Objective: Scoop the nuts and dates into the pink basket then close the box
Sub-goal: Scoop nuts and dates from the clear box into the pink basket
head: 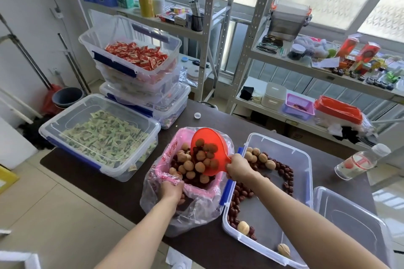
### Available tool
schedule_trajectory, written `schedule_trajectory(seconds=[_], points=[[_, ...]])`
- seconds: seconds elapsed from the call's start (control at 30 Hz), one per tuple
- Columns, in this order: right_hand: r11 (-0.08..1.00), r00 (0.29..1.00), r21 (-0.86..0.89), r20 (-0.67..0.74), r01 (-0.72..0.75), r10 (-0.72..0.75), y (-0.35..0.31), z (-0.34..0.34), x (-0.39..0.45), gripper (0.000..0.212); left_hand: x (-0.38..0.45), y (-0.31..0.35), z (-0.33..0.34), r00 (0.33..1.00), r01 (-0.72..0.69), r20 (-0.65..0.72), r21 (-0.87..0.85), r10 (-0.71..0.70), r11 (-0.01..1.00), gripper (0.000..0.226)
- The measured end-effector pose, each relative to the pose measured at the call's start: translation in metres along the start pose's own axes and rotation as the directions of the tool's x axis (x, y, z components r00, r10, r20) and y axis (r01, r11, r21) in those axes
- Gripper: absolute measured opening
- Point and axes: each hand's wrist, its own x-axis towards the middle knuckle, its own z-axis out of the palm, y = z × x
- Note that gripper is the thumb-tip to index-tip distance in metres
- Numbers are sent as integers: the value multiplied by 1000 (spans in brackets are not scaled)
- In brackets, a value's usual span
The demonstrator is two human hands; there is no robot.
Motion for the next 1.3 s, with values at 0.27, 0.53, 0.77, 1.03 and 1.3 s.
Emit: schedule_trajectory(seconds=[0.27, 0.53, 0.77, 1.03, 1.3], points=[[970, 991, -224, -74, 91, -110, -8, 2, -5, 13, 8, -4, 2, 1000, -5, -11, 1, 5, 1000, 28], [909, 960, -390, -165, 146, -224, -8, -2, -6, 25, 5, -3, 2, 1000, -4, 5, -7, 5, 1000, 30], [840, 927, -514, -204, 172, -314, -4, -7, -5, 45, 4, -4, 1, 1000, -13, 0, 37, 13, 999, 34], [813, 882, -550, -270, 189, -387, -4, -13, -13, 67, -2, -6, -7, 994, -94, -30, 217, 103, 972, 28], [902, 860, -385, -373, 197, -347, 12, -33, -17, 58, -34, 1, 4, 949, -313, 63, 331, 310, 890, 32]])
